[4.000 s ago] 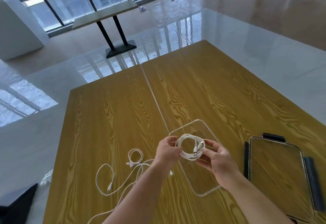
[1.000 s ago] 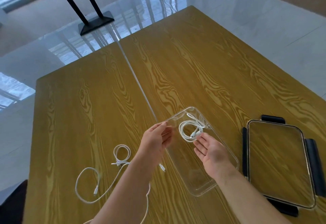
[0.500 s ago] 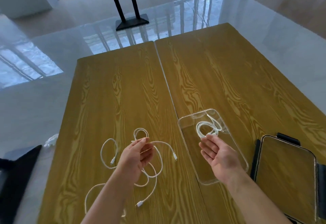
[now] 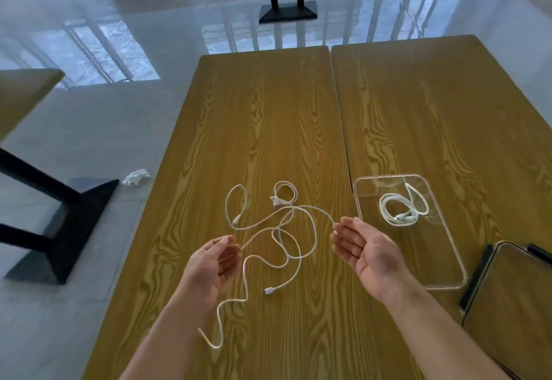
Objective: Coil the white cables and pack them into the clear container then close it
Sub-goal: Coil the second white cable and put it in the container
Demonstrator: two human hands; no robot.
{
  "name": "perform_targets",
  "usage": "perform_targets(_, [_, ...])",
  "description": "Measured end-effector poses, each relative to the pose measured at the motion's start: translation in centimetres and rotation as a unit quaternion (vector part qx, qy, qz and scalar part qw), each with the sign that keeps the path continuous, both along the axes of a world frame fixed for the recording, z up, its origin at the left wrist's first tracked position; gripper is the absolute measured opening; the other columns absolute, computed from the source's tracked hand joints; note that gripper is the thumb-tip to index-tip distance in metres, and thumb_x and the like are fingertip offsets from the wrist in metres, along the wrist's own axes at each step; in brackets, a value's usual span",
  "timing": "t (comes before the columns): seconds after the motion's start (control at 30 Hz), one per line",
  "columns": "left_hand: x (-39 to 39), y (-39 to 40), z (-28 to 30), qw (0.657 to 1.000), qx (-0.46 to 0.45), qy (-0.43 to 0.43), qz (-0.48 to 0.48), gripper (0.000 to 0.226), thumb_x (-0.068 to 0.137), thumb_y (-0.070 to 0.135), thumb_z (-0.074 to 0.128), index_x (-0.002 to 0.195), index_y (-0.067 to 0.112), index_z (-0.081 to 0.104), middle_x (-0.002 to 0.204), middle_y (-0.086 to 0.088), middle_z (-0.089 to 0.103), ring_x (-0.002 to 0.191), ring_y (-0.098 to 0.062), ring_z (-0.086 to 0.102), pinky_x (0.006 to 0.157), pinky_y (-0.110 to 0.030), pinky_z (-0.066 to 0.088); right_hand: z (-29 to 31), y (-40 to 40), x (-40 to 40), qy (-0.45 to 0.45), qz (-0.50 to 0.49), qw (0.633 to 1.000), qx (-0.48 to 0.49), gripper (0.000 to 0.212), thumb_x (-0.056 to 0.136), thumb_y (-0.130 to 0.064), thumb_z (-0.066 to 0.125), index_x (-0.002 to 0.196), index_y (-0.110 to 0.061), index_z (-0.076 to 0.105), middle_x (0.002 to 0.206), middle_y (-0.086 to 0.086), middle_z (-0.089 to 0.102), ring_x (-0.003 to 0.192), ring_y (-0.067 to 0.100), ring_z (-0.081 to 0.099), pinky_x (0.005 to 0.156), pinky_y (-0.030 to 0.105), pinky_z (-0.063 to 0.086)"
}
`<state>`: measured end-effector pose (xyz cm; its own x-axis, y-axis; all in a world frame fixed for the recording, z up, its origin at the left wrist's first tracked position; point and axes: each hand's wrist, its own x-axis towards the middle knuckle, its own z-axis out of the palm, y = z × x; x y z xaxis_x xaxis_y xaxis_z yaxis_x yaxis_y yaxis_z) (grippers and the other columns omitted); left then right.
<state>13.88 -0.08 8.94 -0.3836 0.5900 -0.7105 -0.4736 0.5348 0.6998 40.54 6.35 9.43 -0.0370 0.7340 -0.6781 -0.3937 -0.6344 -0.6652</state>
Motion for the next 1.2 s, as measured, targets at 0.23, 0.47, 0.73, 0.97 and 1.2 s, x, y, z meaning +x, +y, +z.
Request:
perform_targets(0.23, [-5.7,-3.8,-1.4,1.000,-0.023,0.020,0.000,0.014,0.100,0.014,0.055,0.101,0.006,0.067,0.090,-0.014,0.069,0.081,-0.025,0.065,0.070,-0.035,0.053,-1.2,-1.6,-5.1,-0.024,0.063,0.998,-0.006,0.027,0.103,-0.018,0.048,0.115,-0.002,0.066,0.111,0.019,0.074,0.100,0.032,0.070,0.086,0.042,0.056])
perform_targets(0.47, [-9.8,-5.3,-3.5,0.997,-0.039,0.043,-0.042,0.015,0.100,0.014,0.055,0.103,0.006,0.067,0.090,-0.012,0.069,0.077,-0.022,0.064,0.071,-0.034,0.054,-2.3,-3.4,-8.4,-0.076,0.097,0.992,-0.018,0.025,0.104,-0.016,0.048,0.112,-0.001,0.066,0.113,0.024,0.071,0.093,0.032,0.069,0.089,0.045,0.057])
perform_targets(0.73, [-15.4,-6.7,-6.2,0.990,-0.059,0.083,-0.094,0.015,0.099,0.015,0.058,0.106,0.007,0.068,0.094,-0.013,0.071,0.081,-0.021,0.065,0.073,-0.034,0.056,-4.1,-5.1,-12.0,-0.138,0.135,0.981,-0.030,0.023,0.102,-0.016,0.051,0.110,-0.003,0.067,0.111,0.023,0.071,0.094,0.031,0.068,0.087,0.043,0.058])
perform_targets(0.97, [-16.6,-6.0,-7.8,0.978,-0.065,0.131,-0.150,0.013,0.099,0.018,0.058,0.103,0.013,0.070,0.092,-0.008,0.073,0.084,-0.020,0.066,0.076,-0.033,0.055,-6.5,-5.5,-13.1,-0.247,0.193,0.949,-0.032,0.016,0.099,-0.017,0.058,0.109,-0.011,0.069,0.104,0.016,0.072,0.090,0.025,0.068,0.087,0.042,0.060])
perform_targets(1.2, [-13.4,-5.1,-8.1,0.942,-0.009,0.181,-0.283,0.010,0.094,0.017,0.062,0.090,0.016,0.071,0.078,-0.002,0.070,0.071,-0.013,0.062,0.067,-0.023,0.053,-8.8,-6.2,-12.1,-0.431,0.293,0.853,-0.024,0.014,0.096,-0.020,0.061,0.109,-0.023,0.067,0.097,0.000,0.070,0.090,0.023,0.069,0.084,0.042,0.061])
